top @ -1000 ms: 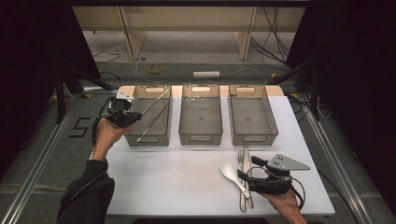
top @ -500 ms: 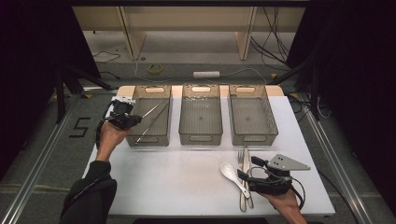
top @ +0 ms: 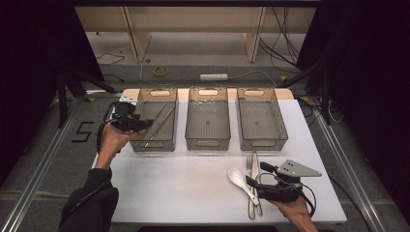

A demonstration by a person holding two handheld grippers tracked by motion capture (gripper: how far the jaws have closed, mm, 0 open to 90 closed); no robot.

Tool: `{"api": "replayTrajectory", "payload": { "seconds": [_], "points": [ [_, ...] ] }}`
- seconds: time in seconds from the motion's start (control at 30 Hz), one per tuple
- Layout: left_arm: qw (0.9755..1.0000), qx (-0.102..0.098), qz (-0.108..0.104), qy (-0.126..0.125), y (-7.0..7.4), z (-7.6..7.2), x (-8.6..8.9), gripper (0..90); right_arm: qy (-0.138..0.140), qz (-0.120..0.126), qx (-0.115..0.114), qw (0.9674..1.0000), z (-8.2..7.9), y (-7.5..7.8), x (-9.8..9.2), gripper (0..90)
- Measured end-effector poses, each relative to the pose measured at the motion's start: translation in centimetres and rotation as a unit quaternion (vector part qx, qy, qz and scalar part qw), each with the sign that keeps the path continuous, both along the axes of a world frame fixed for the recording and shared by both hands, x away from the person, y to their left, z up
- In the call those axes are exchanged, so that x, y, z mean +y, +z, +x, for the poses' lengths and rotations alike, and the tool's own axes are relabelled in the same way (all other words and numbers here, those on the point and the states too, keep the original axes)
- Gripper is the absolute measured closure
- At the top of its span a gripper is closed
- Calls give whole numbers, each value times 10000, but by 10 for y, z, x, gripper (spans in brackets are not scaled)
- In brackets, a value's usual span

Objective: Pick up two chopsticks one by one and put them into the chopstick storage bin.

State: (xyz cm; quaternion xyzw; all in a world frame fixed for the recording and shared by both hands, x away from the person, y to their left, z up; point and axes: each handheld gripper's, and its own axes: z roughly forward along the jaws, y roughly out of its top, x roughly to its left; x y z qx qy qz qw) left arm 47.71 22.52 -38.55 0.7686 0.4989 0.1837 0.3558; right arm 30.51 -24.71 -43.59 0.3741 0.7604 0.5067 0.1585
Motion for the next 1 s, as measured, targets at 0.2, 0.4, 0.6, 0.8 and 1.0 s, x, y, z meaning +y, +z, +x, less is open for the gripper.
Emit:
{"api": "replayTrajectory", "payload": {
  "seconds": [0.2, 0.4, 0.6, 0.8, 1.0],
  "points": [
    [9997, -49, -201, -161, 10, -14, -6, 278, 72, -58, 83, 9999, 1, 1, 2, 271],
    [9982, -94, -472, -368, 15, -31, -15, 242, 128, -355, 250, 9990, 5, 2, 6, 270],
    [9966, -155, -643, -489, 13, -47, -23, 217, 275, -721, 516, 9957, 9, 2, 12, 272],
    [9955, -89, -631, -704, 7, -61, -36, 202, 332, -1042, 757, 9911, 13, 2, 17, 272],
    [9932, -196, -702, -909, 2, -76, -43, 183, 396, -1362, 937, 9854, 18, 2, 23, 288]
  ]
}}
